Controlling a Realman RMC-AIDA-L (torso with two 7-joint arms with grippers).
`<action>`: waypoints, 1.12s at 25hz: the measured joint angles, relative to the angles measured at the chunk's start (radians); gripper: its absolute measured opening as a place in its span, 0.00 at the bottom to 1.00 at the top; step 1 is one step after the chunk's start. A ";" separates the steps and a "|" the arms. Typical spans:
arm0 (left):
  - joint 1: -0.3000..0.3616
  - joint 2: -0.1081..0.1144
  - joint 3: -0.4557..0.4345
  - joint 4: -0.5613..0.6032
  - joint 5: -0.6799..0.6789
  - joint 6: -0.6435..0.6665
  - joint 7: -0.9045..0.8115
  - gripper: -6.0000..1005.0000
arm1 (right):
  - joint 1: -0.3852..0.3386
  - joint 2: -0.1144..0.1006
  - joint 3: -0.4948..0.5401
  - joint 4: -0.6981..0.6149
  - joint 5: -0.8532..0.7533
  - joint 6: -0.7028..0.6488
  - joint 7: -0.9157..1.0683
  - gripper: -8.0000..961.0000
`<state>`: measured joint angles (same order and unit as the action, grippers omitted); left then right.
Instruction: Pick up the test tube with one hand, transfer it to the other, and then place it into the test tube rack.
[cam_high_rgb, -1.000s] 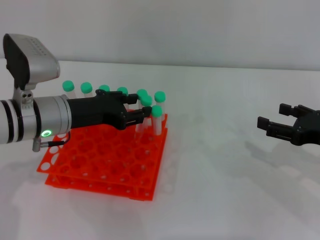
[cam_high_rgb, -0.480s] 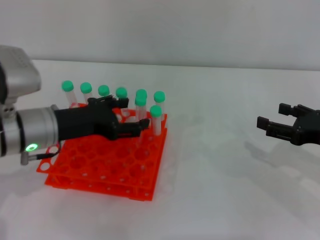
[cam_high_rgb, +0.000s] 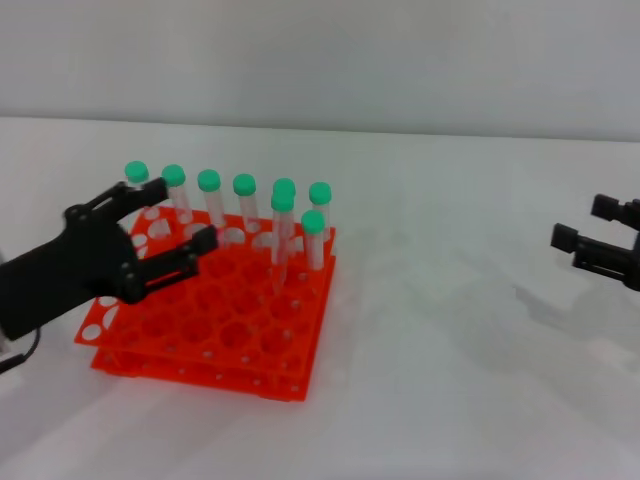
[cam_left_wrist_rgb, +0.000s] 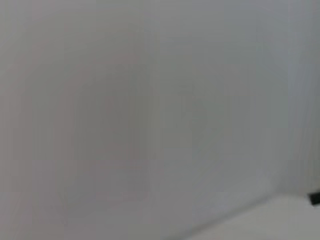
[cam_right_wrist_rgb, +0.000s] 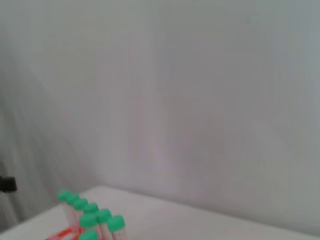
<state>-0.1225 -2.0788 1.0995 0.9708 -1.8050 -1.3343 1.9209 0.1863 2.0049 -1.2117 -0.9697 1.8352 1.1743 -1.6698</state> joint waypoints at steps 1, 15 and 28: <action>0.004 0.000 0.000 -0.023 -0.026 -0.004 0.025 0.87 | 0.003 0.000 0.024 0.025 0.012 0.033 -0.034 0.89; -0.044 -0.001 -0.027 -0.562 -0.454 -0.103 0.567 0.87 | 0.005 -0.005 0.459 0.525 0.118 0.316 -0.633 0.89; -0.143 -0.008 -0.027 -0.819 -0.653 -0.138 0.719 0.87 | -0.030 -0.010 0.611 0.580 0.120 0.301 -0.736 0.89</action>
<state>-0.2650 -2.0864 1.0722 0.1519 -2.4583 -1.4723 2.6402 0.1559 1.9950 -0.6005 -0.3892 1.9549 1.4751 -2.4061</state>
